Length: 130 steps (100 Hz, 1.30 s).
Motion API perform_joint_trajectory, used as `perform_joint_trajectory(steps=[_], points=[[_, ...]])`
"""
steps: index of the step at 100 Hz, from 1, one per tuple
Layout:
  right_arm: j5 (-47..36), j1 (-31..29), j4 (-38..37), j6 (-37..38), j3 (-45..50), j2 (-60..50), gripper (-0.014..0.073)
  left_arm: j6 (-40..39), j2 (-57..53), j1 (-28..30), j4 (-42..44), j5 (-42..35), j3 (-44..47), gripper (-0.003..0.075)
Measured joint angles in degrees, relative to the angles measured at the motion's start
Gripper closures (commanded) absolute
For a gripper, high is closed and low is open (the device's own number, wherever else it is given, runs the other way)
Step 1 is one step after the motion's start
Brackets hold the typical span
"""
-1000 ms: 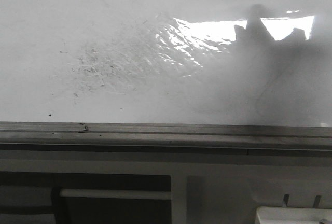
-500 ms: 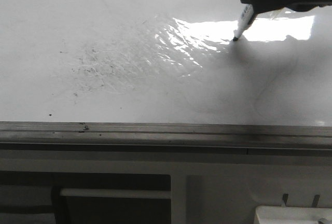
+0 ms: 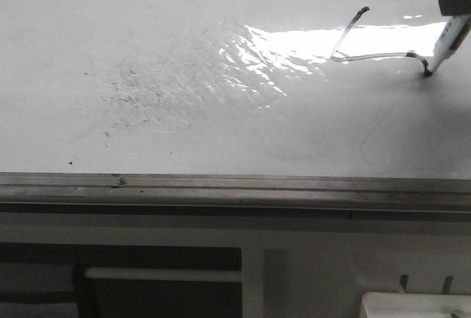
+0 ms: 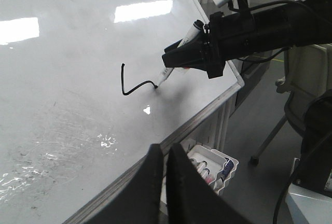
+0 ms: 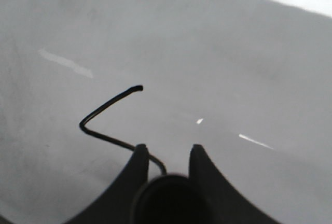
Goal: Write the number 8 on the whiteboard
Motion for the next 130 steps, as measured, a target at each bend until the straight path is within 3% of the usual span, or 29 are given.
perform_joint_trajectory(steps=[18, 62, 98, 116, 130], points=[[6.70, 0.00, 2.65, -0.72, -0.25, 3.11, 0.0664, 0.00, 0.00, 0.00, 0.00, 0.09, 0.00, 0.0741], [-1.27, -0.13, -4.37, -1.08, -9.40, 6.46, 0.0664, 0.00, 0.00, 0.00, 0.00, 0.13, 0.00, 0.0741], [4.01, -2.61, -5.60, -1.42, -12.21, 8.57, 0.0664, 0.00, 0.00, 0.00, 0.00, 0.13, 0.00, 0.0741], [12.09, -2.65, -5.79, -1.42, -12.21, 2.22, 0.0664, 0.00, 0.00, 0.00, 0.00, 0.13, 0.00, 0.0740], [13.28, -2.65, -6.42, -1.42, -12.30, -7.97, 0.0664, 0.00, 0.00, 0.00, 0.00, 0.13, 0.00, 0.0706]])
